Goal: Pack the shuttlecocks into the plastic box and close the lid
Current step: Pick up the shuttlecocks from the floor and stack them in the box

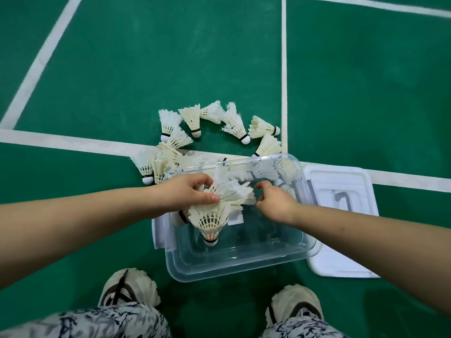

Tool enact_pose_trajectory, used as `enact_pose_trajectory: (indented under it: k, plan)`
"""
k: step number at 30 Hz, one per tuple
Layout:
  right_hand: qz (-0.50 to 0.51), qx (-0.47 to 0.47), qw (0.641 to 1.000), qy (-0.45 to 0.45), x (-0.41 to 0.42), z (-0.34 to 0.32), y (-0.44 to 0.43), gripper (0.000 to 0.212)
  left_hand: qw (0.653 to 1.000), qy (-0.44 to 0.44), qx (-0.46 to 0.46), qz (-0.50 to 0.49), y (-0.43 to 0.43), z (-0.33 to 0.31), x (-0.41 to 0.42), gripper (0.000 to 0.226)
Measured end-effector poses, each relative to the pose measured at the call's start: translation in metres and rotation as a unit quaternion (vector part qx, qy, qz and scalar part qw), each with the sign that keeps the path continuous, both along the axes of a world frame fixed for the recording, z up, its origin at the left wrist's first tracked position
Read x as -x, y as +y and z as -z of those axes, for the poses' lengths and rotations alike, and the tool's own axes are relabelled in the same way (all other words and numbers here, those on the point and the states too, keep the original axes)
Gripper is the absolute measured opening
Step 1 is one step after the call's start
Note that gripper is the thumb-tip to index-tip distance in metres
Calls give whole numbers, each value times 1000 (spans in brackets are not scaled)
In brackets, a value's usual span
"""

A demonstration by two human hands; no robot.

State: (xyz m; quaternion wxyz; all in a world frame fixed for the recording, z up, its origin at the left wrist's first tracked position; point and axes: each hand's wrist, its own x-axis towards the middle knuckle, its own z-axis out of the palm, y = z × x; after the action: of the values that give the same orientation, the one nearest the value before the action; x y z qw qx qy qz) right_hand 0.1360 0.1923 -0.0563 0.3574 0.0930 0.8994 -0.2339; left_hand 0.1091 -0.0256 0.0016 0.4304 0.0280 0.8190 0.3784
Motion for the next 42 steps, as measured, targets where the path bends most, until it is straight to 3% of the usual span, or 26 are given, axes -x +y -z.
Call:
enact_pose_trajectory:
  k: [4, 9, 14, 21, 25, 29, 31, 34, 42]
  plan:
    - [43, 39, 996, 66, -2, -17, 0, 44, 1000, -7, 4, -13, 2, -1, -1, 25]
    - [112, 196, 954, 196, -9, -53, -11, 20, 999, -12, -2, -35, 6, -5, -2, 30]
    - [-8, 205, 951, 230, -20, -67, -19, 28, 999, -6, -31, -29, 14, -12, -4, 16]
    - [-47, 229, 942, 242, -29, -69, -9, 22, 999, -5, -43, -24, 19, -17, -8, 18]
    - [-101, 191, 938, 269, -28, -70, -10, 20, 999, 28, -19, 9, 23, -22, -10, 20]
    - [-60, 179, 930, 315, -22, -76, -3, 25, 1000, 21, 6, 19, 20, -20, -11, 25]
    - [-87, 117, 930, 337, -15, -78, 3, 24, 999, 35, 22, 21, 14, -15, -9, 27]
    - [-206, -20, 890, 407, -3, -76, 16, 22, 997, 57, 42, 28, 8, -10, -9, 31]
    - [-339, -191, 884, 261, 10, -59, 14, 17, 995, 78, 50, 24, 5, -6, -6, 28]
